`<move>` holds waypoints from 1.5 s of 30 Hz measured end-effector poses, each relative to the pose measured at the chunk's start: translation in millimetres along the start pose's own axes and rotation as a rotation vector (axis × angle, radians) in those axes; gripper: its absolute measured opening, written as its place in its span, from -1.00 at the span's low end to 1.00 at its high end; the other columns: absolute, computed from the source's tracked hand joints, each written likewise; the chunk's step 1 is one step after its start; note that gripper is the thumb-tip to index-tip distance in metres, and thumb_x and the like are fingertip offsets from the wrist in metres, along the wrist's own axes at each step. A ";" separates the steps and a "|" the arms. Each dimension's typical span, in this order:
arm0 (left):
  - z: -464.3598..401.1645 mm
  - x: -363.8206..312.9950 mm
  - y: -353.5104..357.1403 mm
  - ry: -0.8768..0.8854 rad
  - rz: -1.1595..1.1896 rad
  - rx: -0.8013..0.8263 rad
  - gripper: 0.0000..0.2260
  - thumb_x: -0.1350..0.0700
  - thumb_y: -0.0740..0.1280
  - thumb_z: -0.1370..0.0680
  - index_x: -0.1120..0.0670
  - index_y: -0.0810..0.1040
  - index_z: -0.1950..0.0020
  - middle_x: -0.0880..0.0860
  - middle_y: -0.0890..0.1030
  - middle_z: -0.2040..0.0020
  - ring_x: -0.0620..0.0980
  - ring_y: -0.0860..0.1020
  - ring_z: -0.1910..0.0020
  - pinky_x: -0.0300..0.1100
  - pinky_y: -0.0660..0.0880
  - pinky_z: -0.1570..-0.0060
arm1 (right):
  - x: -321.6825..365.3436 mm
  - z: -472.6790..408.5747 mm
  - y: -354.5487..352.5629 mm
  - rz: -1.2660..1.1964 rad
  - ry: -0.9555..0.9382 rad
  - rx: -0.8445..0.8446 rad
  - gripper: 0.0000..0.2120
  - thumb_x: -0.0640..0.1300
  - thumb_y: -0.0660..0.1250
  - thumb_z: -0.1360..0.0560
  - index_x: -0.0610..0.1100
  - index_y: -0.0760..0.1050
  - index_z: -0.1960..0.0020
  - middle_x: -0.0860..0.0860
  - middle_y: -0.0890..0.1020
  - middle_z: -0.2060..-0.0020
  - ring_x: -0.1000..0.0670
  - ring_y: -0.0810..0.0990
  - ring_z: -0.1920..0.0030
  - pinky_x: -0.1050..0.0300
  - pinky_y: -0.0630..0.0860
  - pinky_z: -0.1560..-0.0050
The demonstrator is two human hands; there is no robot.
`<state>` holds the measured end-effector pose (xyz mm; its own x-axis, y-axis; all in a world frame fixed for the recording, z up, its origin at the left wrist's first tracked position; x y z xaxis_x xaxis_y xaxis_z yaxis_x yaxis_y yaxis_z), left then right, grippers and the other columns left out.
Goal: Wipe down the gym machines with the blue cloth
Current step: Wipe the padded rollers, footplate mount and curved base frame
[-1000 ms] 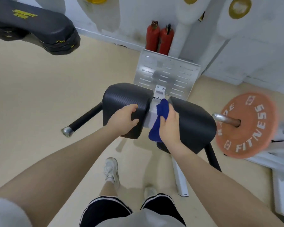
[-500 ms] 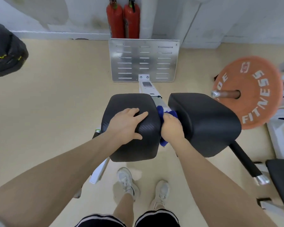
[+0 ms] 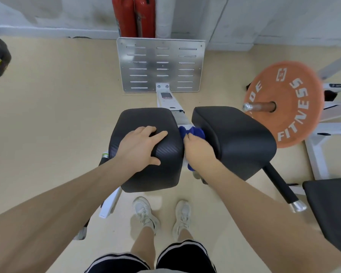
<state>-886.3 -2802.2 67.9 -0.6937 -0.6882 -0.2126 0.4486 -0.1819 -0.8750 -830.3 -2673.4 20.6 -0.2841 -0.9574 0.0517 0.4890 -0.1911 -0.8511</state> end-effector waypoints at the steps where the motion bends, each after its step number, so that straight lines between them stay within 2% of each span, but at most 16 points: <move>1: 0.9 -0.4 0.9 -0.013 0.006 0.000 -0.28 -0.16 0.34 -0.47 -0.12 0.02 -0.52 0.02 0.15 -0.50 0.05 0.14 -0.46 -0.08 0.20 -0.37 | 0.6 11.3 4.4 0.015 -0.035 -0.007 -0.51 -0.29 0.16 -0.55 -0.28 0.14 -0.45 -0.19 0.32 -0.39 -0.14 0.36 -0.35 0.06 0.31 -0.29; 3: 2.7 -2.2 3.4 -0.039 0.025 0.015 -0.28 -0.13 0.33 -0.48 -0.12 0.01 -0.52 0.03 0.11 -0.52 0.05 0.09 -0.48 -0.08 0.15 -0.40 | -8.5 8.1 5.4 0.014 -0.038 0.012 -0.41 -0.29 0.22 -0.53 -0.26 0.06 -0.49 -0.17 0.23 -0.45 -0.13 0.29 -0.40 0.07 0.25 -0.36; 6: 2.9 -4.6 4.1 -0.078 0.032 0.025 -0.29 -0.09 0.34 -0.50 -0.11 0.00 -0.52 0.03 0.08 -0.53 0.06 0.06 -0.50 -0.06 0.15 -0.41 | -9.2 -22.6 -1.9 -0.118 0.016 0.054 -0.64 -0.32 0.17 -0.54 -0.27 0.29 -0.33 -0.16 0.43 -0.26 -0.14 0.45 -0.21 0.06 0.40 -0.09; 8: 3.5 -5.6 6.4 -0.108 0.027 0.033 -0.29 -0.06 0.33 -0.51 -0.11 -0.02 -0.53 0.03 0.06 -0.54 0.06 0.03 -0.51 -0.06 0.12 -0.42 | -6.2 -21.1 1.3 -0.140 0.008 -0.009 -0.63 -0.31 0.20 -0.53 -0.25 0.29 -0.32 -0.15 0.44 -0.27 -0.12 0.44 -0.24 0.08 0.39 -0.14; 11: 5.0 -6.5 10.6 -0.142 0.011 0.015 -0.30 -0.04 0.31 -0.53 -0.10 -0.05 -0.53 0.03 0.02 -0.54 0.07 0.00 -0.52 -0.06 0.04 -0.45 | -12.4 18.8 24.8 -0.182 -0.039 -0.174 -0.26 -0.32 0.30 -0.49 -0.21 -0.04 -0.53 -0.10 0.06 -0.52 -0.06 0.05 -0.51 0.14 -0.02 -0.47; 14: 5.8 -7.0 13.5 -0.169 -0.003 0.015 -0.30 -0.03 0.30 -0.53 -0.10 -0.06 -0.53 0.04 0.00 -0.55 0.08 -0.01 -0.52 -0.05 0.03 -0.46 | -13.2 45.0 45.7 -0.246 -0.050 -0.284 -0.18 -0.43 0.29 -0.46 -0.21 -0.14 -0.53 -0.07 -0.07 -0.54 -0.05 -0.10 -0.53 0.19 -0.24 -0.43; 18: 7.0 -9.5 16.0 -0.204 -0.019 -0.001 -0.30 -0.01 0.30 -0.54 -0.08 -0.06 -0.53 0.04 0.00 -0.55 0.08 0.00 -0.52 -0.06 0.03 -0.45 | -11.7 43.5 60.2 -0.421 0.012 -0.418 -0.16 -0.50 0.44 -0.27 -0.27 0.18 -0.47 -0.16 0.22 -0.47 -0.16 0.21 -0.46 0.02 0.19 -0.41; 21: 13.5 -12.7 17.2 -0.214 -0.023 -0.068 -0.34 0.04 0.29 -0.55 -0.05 -0.02 -0.53 0.06 0.01 -0.55 0.09 0.01 -0.52 -0.05 0.06 -0.44 | -12.0 45.1 59.2 -0.622 -0.074 -0.402 -0.46 -0.31 0.19 -0.53 -0.18 0.18 -0.48 -0.12 0.19 -0.47 -0.06 0.14 -0.45 0.02 0.17 -0.45; 24: 26.3 -30.2 25.3 -0.106 -0.095 -0.221 -0.38 0.16 0.38 -0.49 0.03 0.21 -0.49 0.18 0.17 -0.50 0.22 0.19 -0.45 0.07 0.20 -0.38 | -13.1 57.3 57.3 -0.546 -0.083 -0.502 -0.60 -0.08 0.05 -0.60 -0.09 0.26 -0.43 -0.05 0.30 -0.39 0.06 0.27 -0.35 0.13 0.26 -0.37; 26: 29.2 -34.7 32.5 -0.077 -0.116 -0.239 -0.39 0.14 0.39 -0.48 0.04 0.24 -0.48 0.19 0.19 -0.50 0.25 0.21 -0.44 0.09 0.19 -0.39 | -16.5 53.3 72.5 -0.614 -0.017 -0.383 -0.58 -0.23 0.13 -0.57 -0.12 0.24 -0.43 -0.07 0.23 -0.42 0.00 0.26 -0.34 0.11 0.26 -0.37; 28: 29.1 -33.2 34.0 -0.059 -0.137 -0.235 -0.41 0.11 0.33 -0.53 0.02 0.16 -0.51 0.16 0.12 -0.52 0.21 0.14 -0.47 0.05 0.11 -0.42 | -14.0 53.2 94.5 -0.482 0.041 -0.264 -0.40 -0.44 0.23 -0.45 -0.16 0.21 -0.44 -0.09 0.12 -0.46 -0.12 0.22 -0.36 0.09 0.24 -0.39; 30: 27.7 -29.2 33.5 -0.046 -0.169 -0.227 -0.41 0.09 0.27 -0.57 -0.02 0.07 -0.53 0.13 0.06 -0.54 0.17 0.09 -0.49 0.02 0.10 -0.44 | -8.4 56.1 113.7 -0.526 0.049 -0.221 -0.40 -0.48 0.23 -0.42 -0.20 0.22 -0.42 -0.11 0.15 -0.44 -0.13 0.24 -0.35 0.12 0.25 -0.35; 32: 26.2 -25.8 34.1 -0.041 -0.183 -0.229 -0.41 0.08 0.26 -0.57 -0.03 0.06 -0.53 0.12 0.06 -0.54 0.16 0.09 -0.49 0.02 0.13 -0.43 | -3.7 57.5 112.7 -0.630 0.101 -0.254 -0.47 -0.49 0.17 -0.45 -0.23 0.26 -0.39 -0.11 0.21 -0.40 -0.10 0.32 -0.30 0.23 0.25 -0.27; 34: 27.0 -25.7 35.3 -0.008 -0.188 -0.240 -0.40 0.12 0.36 -0.51 0.01 0.21 -0.49 0.16 0.20 -0.50 0.21 0.23 -0.43 0.07 0.26 -0.37 | -2.6 53.8 95.5 -0.738 0.147 -0.358 -0.53 -0.47 0.14 -0.49 -0.23 0.28 -0.37 -0.10 0.27 -0.35 -0.06 0.37 -0.24 0.33 0.26 -0.15; 37: 28.0 -23.2 35.6 0.060 -0.157 -0.331 -0.38 0.17 0.53 -0.32 0.09 0.44 -0.35 0.23 0.44 -0.34 0.28 0.47 -0.25 0.14 0.45 -0.16 | -6.1 45.0 54.4 -0.801 0.111 -0.593 -0.54 -0.48 0.13 -0.50 -0.27 0.29 -0.39 -0.15 0.36 -0.30 -0.07 0.39 -0.21 0.20 0.34 -0.22; 45: 29.3 -22.5 28.6 0.088 -0.152 -0.281 -0.44 0.07 0.34 -0.52 0.00 0.22 -0.49 0.12 0.21 -0.50 0.18 0.24 -0.43 0.04 0.23 -0.37 | -1.4 37.5 43.1 -0.620 0.201 -0.542 -0.45 -0.49 0.17 -0.46 -0.24 0.27 -0.43 -0.14 0.34 -0.35 -0.13 0.35 -0.25 0.07 0.33 -0.33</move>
<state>-841.3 -2812.5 60.4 -0.7925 -0.6023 -0.0963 0.1715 -0.0686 -0.9828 -777.8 -2688.5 3.4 -0.5367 -0.6472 0.5414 -0.2521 -0.4894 -0.8348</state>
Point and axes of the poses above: each hand's wrist, its own z-axis away from the middle knuckle, its own y-axis out of the palm, x = y × z, the point moved 7 cm from there along -z, towards the middle knuckle
